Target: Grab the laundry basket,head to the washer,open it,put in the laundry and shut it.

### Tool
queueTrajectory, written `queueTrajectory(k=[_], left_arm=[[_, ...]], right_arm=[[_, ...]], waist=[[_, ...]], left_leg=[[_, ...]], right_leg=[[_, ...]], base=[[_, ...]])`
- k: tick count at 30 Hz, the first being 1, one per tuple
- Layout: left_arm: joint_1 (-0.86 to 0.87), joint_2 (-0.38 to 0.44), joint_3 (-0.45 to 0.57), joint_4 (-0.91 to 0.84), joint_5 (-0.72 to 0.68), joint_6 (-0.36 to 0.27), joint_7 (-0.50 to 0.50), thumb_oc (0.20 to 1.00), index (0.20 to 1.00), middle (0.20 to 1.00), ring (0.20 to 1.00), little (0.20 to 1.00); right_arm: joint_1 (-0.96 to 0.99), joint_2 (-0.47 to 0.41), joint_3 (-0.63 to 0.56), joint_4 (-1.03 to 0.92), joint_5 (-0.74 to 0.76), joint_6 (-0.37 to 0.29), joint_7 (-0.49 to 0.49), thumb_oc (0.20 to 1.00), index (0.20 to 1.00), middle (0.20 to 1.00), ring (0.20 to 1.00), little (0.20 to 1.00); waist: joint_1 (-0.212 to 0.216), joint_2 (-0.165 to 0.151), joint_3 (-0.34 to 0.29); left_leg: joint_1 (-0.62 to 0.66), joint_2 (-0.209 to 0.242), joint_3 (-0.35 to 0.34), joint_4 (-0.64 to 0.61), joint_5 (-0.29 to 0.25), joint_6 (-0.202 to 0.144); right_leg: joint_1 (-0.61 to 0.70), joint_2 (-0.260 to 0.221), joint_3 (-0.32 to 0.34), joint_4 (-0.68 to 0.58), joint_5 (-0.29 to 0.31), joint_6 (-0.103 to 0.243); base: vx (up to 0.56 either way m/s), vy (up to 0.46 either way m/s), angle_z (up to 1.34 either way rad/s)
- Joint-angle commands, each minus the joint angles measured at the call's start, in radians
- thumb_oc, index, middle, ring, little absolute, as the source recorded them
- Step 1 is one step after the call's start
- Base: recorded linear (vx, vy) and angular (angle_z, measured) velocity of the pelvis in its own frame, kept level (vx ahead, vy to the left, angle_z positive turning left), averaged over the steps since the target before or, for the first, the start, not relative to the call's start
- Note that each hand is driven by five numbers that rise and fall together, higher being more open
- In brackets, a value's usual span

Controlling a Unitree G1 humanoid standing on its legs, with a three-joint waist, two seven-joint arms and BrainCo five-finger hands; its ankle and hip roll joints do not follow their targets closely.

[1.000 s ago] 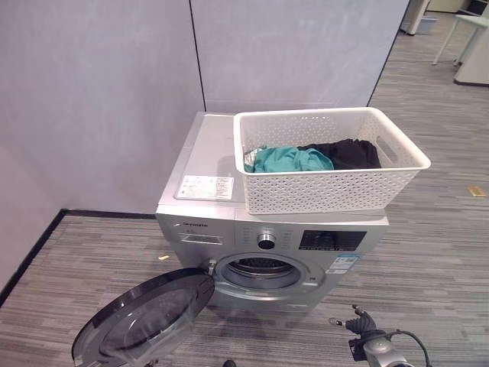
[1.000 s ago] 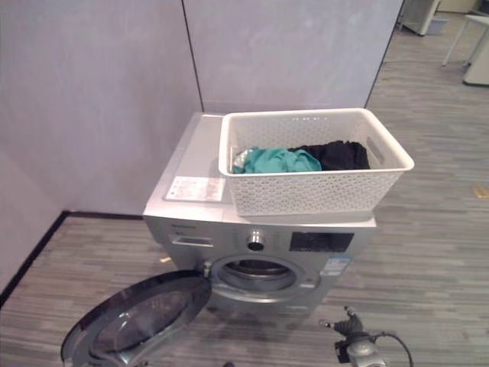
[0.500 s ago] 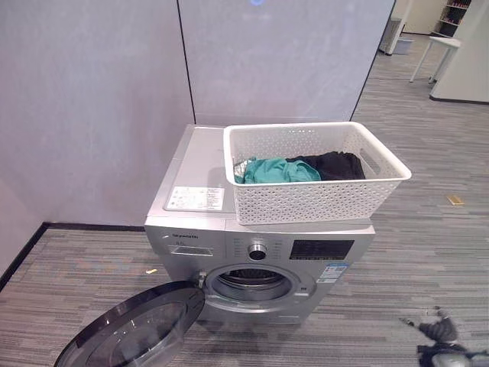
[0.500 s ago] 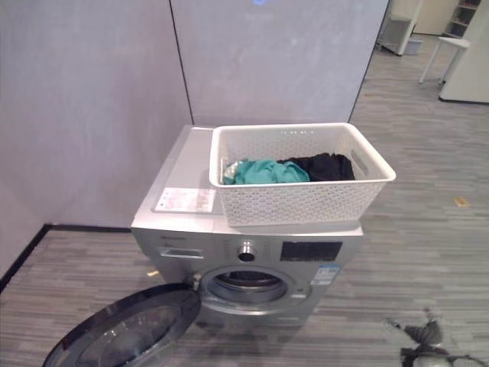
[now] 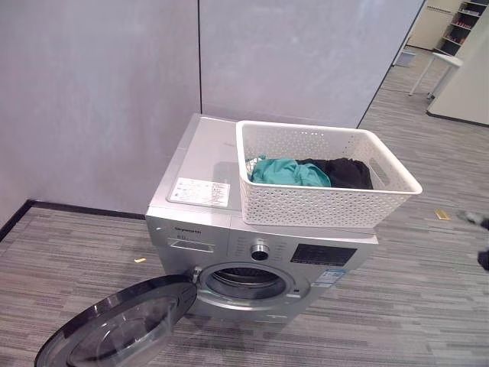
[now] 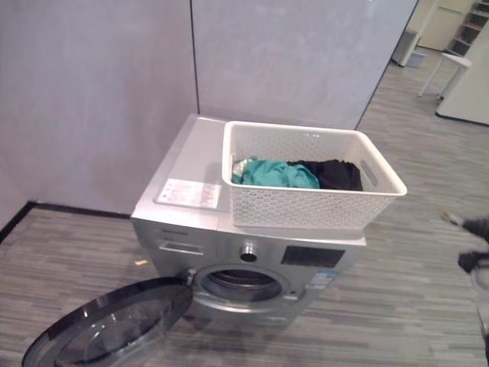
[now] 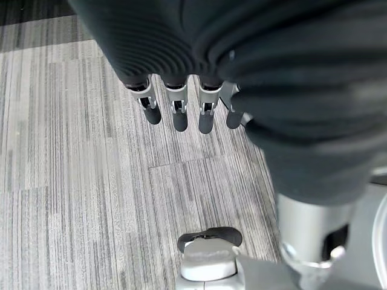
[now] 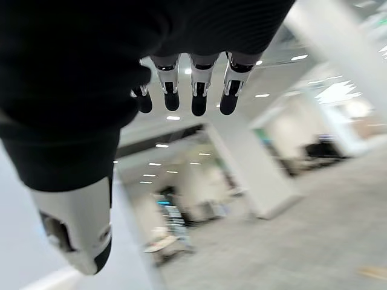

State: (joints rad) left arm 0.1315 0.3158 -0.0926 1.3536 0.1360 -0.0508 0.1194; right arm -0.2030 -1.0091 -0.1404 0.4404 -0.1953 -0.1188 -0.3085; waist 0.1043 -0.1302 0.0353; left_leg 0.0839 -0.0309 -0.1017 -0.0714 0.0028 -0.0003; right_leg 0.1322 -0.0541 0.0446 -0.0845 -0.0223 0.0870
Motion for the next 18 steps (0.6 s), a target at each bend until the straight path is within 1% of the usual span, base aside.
queueTrajectory(k=[1,2,3,4,5,6,7,9,10,11,12,13,15,17,18], left_arm=[[-0.010,0.041,-0.016,0.045,0.018,-0.009,-0.001,1.000,1.000,1.000,1.000,1.000],[-0.012,0.049,-0.040,0.048,0.009,-0.011,-0.004,1.000,1.000,1.000,1.000,1.000],[-0.015,0.049,-0.043,0.051,0.006,-0.011,-0.003,1.000,1.000,1.000,1.000,1.000],[-0.017,0.047,-0.044,0.054,-0.001,-0.012,-0.003,1.000,1.000,1.000,1.000,1.000],[-0.021,0.050,-0.063,0.055,-0.010,-0.013,-0.005,1.000,1.000,1.000,1.000,1.000],[-0.022,0.050,-0.066,0.055,-0.019,-0.013,-0.006,1.000,1.000,1.000,1.000,1.000],[-0.023,0.047,-0.062,0.056,-0.022,-0.012,-0.004,1.000,1.000,1.000,1.000,1.000],[-0.030,0.057,-0.058,0.060,-0.034,-0.012,-0.004,1.000,1.000,1.000,1.000,1.000],[-0.032,0.072,-0.054,0.065,-0.039,-0.011,-0.008,1.000,1.000,1.000,1.000,1.000],[-0.033,0.078,-0.051,0.067,-0.040,-0.011,-0.012,1.000,1.000,1.000,1.000,1.000],[-0.032,0.071,-0.047,0.067,-0.040,-0.011,-0.012,1.000,1.000,1.000,1.000,1.000],[-0.033,0.080,-0.043,0.072,-0.039,-0.009,-0.020,1.000,1.000,1.000,1.000,1.000],[-0.033,0.089,-0.036,0.079,-0.042,-0.007,-0.029,1.000,1.000,1.000,1.000,1.000],[-0.031,0.098,-0.027,0.082,-0.045,-0.006,-0.036,1.000,1.000,1.000,1.000,1.000],[-0.029,0.095,-0.025,0.083,-0.045,-0.006,-0.040,1.000,1.000,1.000,1.000,1.000]], right_arm=[[-0.123,-0.107,0.069,0.002,-0.001,-0.040,-0.012,1.000,1.000,1.000,1.000,1.000],[-0.249,-0.128,0.204,0.030,-0.019,-0.034,0.021,1.000,1.000,1.000,1.000,1.000],[-0.293,-0.129,0.253,0.049,-0.017,-0.033,0.029,1.000,1.000,1.000,1.000,1.000],[-0.381,-0.133,0.346,0.080,-0.018,-0.035,0.049,1.000,1.000,1.000,1.000,1.000],[-0.449,-0.135,0.420,0.117,-0.033,-0.031,0.060,1.000,1.000,1.000,1.000,1.000],[-0.544,-0.137,0.514,0.136,-0.047,-0.030,0.075,1.000,1.000,1.000,1.000,1.000],[-0.570,-0.136,0.542,0.137,-0.043,-0.028,0.079,1.000,1.000,1.000,1.000,1.000],[-0.684,-0.142,0.672,0.174,-0.063,-0.029,0.117,1.000,1.000,1.000,1.000,1.000],[-0.818,-0.159,0.846,0.235,-0.102,-0.034,0.177,1.000,1.000,1.000,1.000,1.000],[-0.887,-0.167,0.947,0.253,-0.137,-0.041,0.199,1.000,1.000,1.000,1.000,1.000],[-0.908,-0.164,0.967,0.260,-0.135,-0.043,0.198,1.000,1.000,1.000,1.000,1.000],[-0.989,-0.172,1.077,0.288,-0.144,-0.051,0.246,1.000,1.000,1.000,1.000,1.000],[-1.049,-0.175,1.183,0.296,-0.152,-0.054,0.310,1.000,1.000,1.000,1.000,1.000],[-1.096,-0.175,1.245,0.295,-0.135,-0.058,0.366,1.000,1.000,1.000,1.000,1.000],[-1.099,-0.174,1.251,0.300,-0.118,-0.058,0.380,1.000,1.000,1.000,1.000,1.000]], waist=[[0.063,-0.028,-0.033],[0.087,-0.046,-0.027],[0.090,-0.049,-0.025],[0.090,-0.053,-0.024],[0.104,-0.065,-0.022],[0.108,-0.072,-0.021],[0.105,-0.073,-0.020],[0.113,-0.087,-0.016],[0.124,-0.104,-0.012],[0.126,-0.111,-0.010],[0.121,-0.104,-0.010],[0.125,-0.115,-0.007],[0.132,-0.131,-0.005],[0.136,-0.140,-0.005],[0.134,-0.139,-0.005]], left_leg=[[-0.051,0.030,-0.035,0.035,-0.039,-0.004],[-0.052,0.028,-0.037,0.041,-0.042,-0.004],[-0.053,0.027,-0.038,0.042,-0.042,-0.004],[-0.054,0.026,-0.040,0.042,-0.042,-0.005],[-0.056,0.025,-0.044,0.041,-0.040,-0.005],[-0.059,0.025,-0.047,0.042,-0.039,-0.007],[-0.061,0.024,-0.048,0.041,-0.038,-0.007],[-0.068,0.024,-0.050,0.038,-0.033,-0.009],[-0.076,0.024,-0.054,0.033,-0.027,-0.012],[-0.081,0.023,-0.056,0.031,-0.024,-0.014],[-0.081,0.023,-0.057,0.031,-0.024,-0.014],[-0.087,0.024,-0.061,0.027,-0.020,-0.017],[-0.094,0.023,-0.068,0.022,-0.015,-0.020],[-0.098,0.022,-0.073,0.017,-0.013,-0.022],[-0.099,0.021,-0.073,0.017,-0.013,-0.022]], right_leg=[[-0.053,-0.016,0.053,0.048,0.014,0.056],[-0.053,-0.016,0.049,0.057,0.014,0.058],[-0.053,-0.016,0.049,0.059,0.014,0.058],[-0.054,-0.017,0.045,0.060,0.014,0.059],[-0.053,-0.017,0.040,0.059,0.015,0.059],[-0.054,-0.019,0.036,0.058,0.016,0.060],[-0.057,-0.019,0.035,0.059,0.017,0.061],[-0.062,-0.019,0.031,0.057,0.020,0.062],[-0.066,-0.021,0.022,0.053,0.023,0.064],[-0.069,-0.022,0.018,0.052,0.025,0.065],[-0.069,-0.022,0.017,0.052,0.025,0.065],[-0.074,-0.023,0.010,0.050,0.028,0.067],[-0.076,-0.025,0.004,0.043,0.033,0.069],[-0.076,-0.027,-0.001,0.038,0.036,0.071],[-0.077,-0.028,-0.002,0.038,0.037,0.071]], base=[[0.06,0.012,0.03],[0.04,0.012,0.07],[0.02,0.021,0.07],[0.01,0.018,0.13],[0.02,0.027,0.09],[0.00,0.019,0.15],[-0.01,0.022,0.14],[-0.01,0.016,0.18],[-0.01,0.013,0.19],[-0.01,0.008,0.15],[-0.01,0.006,0.23],[-0.01,0.007,0.22],[0.00,0.014,0.13],[0.00,0.009,0.03],[0.00,0.000,0.00]])
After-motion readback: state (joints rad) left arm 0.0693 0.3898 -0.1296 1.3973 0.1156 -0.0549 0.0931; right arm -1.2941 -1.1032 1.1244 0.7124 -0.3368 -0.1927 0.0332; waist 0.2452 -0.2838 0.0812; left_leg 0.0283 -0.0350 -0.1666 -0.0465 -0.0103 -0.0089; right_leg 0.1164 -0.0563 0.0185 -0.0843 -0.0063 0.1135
